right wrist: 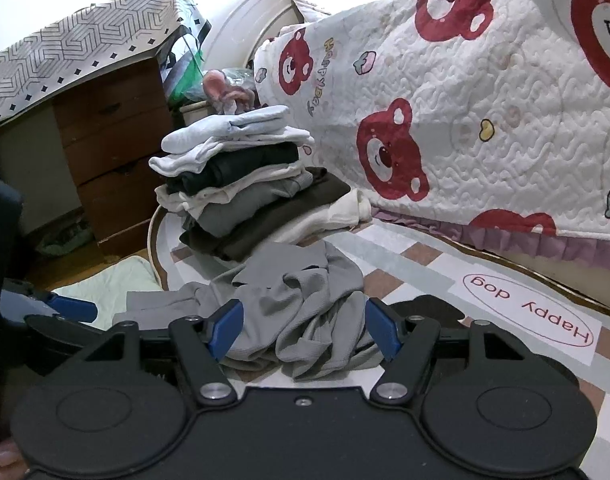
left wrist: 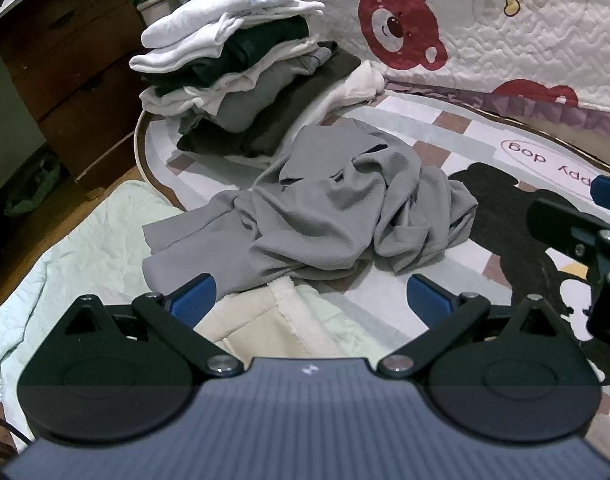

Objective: Fold clothes

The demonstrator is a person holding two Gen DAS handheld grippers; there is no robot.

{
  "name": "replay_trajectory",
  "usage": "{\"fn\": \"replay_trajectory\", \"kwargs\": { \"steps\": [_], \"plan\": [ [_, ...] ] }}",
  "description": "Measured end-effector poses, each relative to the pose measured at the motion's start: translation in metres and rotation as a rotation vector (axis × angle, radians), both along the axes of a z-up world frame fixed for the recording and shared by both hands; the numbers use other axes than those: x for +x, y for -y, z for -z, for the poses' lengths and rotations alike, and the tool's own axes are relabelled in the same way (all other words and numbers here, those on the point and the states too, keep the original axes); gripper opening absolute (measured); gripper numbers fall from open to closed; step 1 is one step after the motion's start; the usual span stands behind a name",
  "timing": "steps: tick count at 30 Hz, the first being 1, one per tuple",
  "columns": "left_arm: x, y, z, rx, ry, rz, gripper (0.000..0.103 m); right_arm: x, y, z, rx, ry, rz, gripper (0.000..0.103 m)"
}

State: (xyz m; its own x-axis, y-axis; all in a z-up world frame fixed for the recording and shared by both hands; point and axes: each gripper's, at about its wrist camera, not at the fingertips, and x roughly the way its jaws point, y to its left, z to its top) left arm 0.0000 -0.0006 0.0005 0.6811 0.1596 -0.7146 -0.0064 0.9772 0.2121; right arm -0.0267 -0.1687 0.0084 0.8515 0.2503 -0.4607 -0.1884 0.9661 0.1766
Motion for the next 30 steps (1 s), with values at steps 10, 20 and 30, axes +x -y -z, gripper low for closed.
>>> {"fn": "replay_trajectory", "kwargs": {
  "steps": [10, 20, 30],
  "plan": [
    [0.0059, -0.0071, 0.0020, -0.042, -0.034, -0.015, 0.103, 0.0029, -0.0018, 0.0020, -0.023, -0.008, 0.001, 0.073],
    [0.0083, -0.0064, 0.0042, -0.028, -0.049, -0.015, 0.103, 0.0045, -0.0017, 0.0037, -0.028, -0.024, -0.001, 0.075],
    [0.0088, -0.0044, 0.0061, -0.020, -0.060, -0.006, 0.103, 0.0074, -0.0026, 0.0048, -0.035, -0.039, 0.002, 0.075]
  ]
}}
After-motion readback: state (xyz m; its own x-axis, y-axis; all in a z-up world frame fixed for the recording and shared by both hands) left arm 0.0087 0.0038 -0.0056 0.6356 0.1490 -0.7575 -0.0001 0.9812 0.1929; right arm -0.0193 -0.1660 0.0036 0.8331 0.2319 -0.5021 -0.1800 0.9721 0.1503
